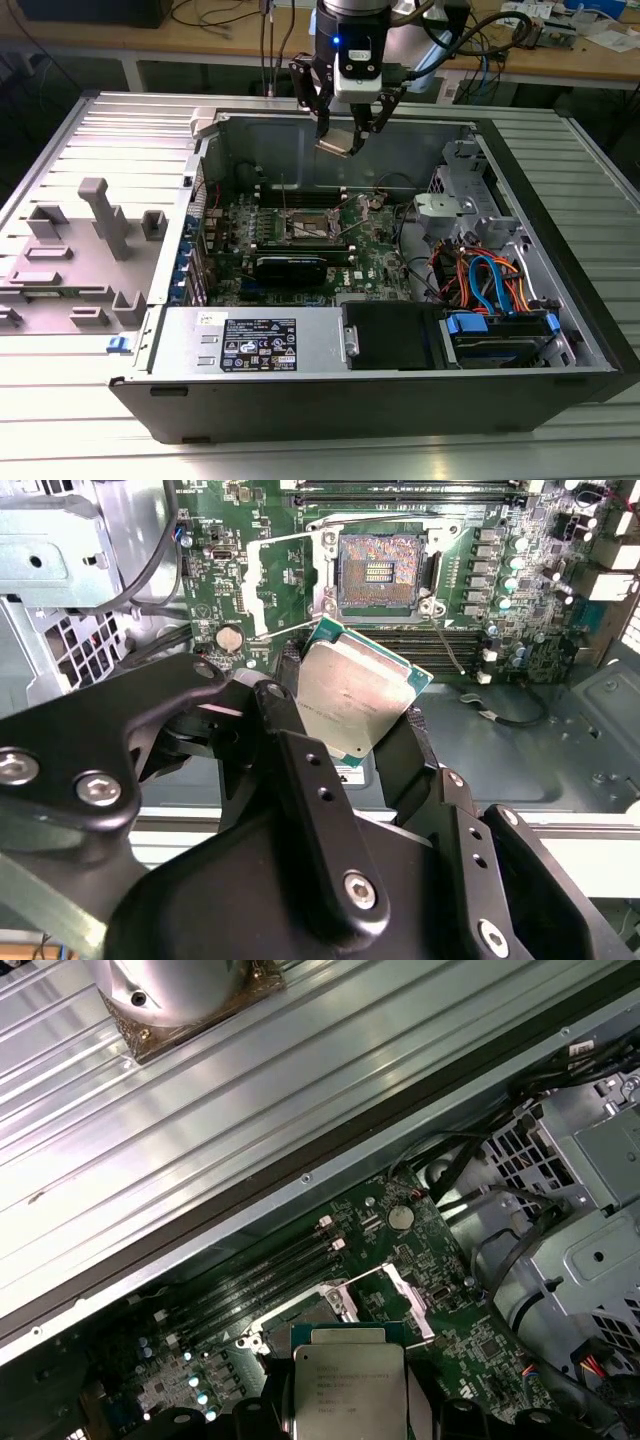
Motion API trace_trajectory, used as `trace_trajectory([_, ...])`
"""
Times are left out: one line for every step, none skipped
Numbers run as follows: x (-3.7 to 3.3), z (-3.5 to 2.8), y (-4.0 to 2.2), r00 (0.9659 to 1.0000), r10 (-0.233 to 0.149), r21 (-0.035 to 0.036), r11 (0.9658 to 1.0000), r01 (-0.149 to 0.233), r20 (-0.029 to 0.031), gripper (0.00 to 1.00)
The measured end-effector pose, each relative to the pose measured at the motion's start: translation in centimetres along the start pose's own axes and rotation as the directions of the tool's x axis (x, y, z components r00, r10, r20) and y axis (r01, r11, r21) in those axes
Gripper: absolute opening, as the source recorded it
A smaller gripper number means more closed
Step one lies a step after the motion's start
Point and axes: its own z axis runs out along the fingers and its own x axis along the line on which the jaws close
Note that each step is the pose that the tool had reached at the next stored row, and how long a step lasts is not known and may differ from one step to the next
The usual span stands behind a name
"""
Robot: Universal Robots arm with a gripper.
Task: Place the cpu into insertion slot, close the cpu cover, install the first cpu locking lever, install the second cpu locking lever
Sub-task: 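Place the cpu into insertion slot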
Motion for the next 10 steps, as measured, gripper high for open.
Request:
trace_trajectory([0.00,0.00,0.00,1.0000,0.000,0.0000,1.0000,0.000,0.0000,0.54])
trace_trajectory([0.00,0.00,0.00,1.0000,0.000,-0.0001,1.0000,0.000,0.0000,0.54])
trace_trajectory([0.00,0.00,0.00,1.0000,0.001,0.0000,1.0000,-0.001,0.0001,0.54])
trace_trajectory([0.00,0.00,0.00,1.0000,0.001,-0.0001,1.0000,-0.001,0.0001,0.54])
trace_trajectory([0.00,0.00,0.00,1.0000,0.001,0.0000,1.0000,-0.001,0.0001,0.54])
trace_trajectory([0.00,0.00,0.00,1.0000,0.001,-0.0001,1.0000,-0.001,0.0001,0.54])
trace_trajectory([0.00,0.00,0.00,1.0000,0.001,0.0000,1.0000,-0.001,0.0001,0.54])
trace_trajectory([0.00,0.00,0.00,1.0000,0.001,-0.0001,1.0000,-0.001,0.0001,0.54])
trace_trajectory([0.00,0.00,0.00,1.0000,0.002,-0.0001,1.0000,-0.002,0.0002,0.54])
trace_trajectory([0.00,0.00,0.00,1.0000,0.006,-0.0002,1.0000,-0.006,0.0006,0.54])
